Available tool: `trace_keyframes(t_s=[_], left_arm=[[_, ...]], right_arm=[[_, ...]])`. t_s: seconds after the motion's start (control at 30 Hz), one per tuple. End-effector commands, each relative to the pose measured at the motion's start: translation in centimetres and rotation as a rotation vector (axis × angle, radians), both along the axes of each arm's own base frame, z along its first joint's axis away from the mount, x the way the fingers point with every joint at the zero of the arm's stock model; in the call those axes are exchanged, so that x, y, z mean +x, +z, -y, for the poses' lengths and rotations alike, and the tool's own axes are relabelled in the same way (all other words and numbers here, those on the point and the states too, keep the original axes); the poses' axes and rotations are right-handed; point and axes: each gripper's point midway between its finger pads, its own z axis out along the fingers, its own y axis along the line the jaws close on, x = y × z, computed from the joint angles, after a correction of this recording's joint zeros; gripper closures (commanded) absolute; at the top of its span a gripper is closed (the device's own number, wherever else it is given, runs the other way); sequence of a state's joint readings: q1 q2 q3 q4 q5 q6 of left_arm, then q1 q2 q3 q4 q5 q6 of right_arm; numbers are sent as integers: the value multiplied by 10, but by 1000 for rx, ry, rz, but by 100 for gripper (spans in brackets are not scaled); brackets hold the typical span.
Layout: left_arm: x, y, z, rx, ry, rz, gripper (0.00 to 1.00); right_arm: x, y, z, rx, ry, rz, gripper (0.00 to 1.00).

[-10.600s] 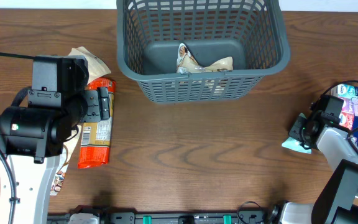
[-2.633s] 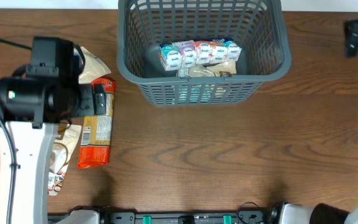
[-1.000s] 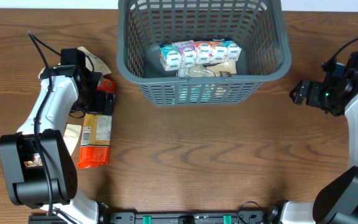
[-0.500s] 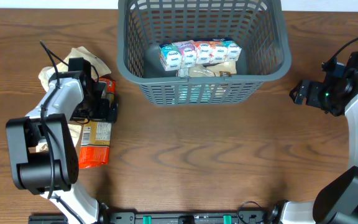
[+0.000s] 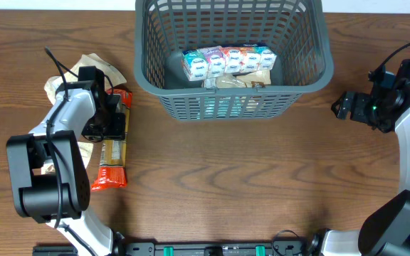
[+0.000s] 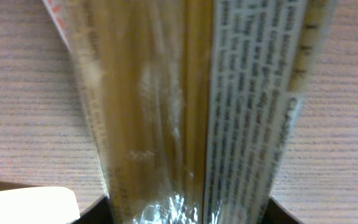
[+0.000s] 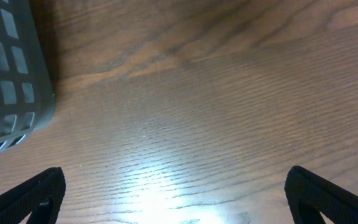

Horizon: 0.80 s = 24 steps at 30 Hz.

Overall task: Pack container
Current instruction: 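Lower left gripper and grasp the red-capped biscuit tube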

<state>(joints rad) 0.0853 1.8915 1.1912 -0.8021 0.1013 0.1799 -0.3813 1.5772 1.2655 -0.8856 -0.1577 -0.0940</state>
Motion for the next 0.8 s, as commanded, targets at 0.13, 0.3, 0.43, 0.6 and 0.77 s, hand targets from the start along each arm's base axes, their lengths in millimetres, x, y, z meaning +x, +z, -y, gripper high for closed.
trace_keyframes(t_s=[0.13, 0.3, 0.43, 0.6, 0.77], left_arm=[[-9, -8, -1, 1, 38, -44, 94], [-9, -8, -1, 1, 38, -45, 94], [-8, -4, -1, 2, 38, -33, 94], [-2, 18, -1, 7, 38, 32, 94], [4, 53, -2, 14, 39, 140, 94]], right_arm=[[-1, 3, -1, 8, -9, 10, 1], [-1, 4, -1, 7, -9, 14, 1], [-1, 4, -1, 6, -9, 14, 1], [-1, 4, -1, 6, -9, 15, 1], [-1, 5, -1, 5, -9, 16, 1]])
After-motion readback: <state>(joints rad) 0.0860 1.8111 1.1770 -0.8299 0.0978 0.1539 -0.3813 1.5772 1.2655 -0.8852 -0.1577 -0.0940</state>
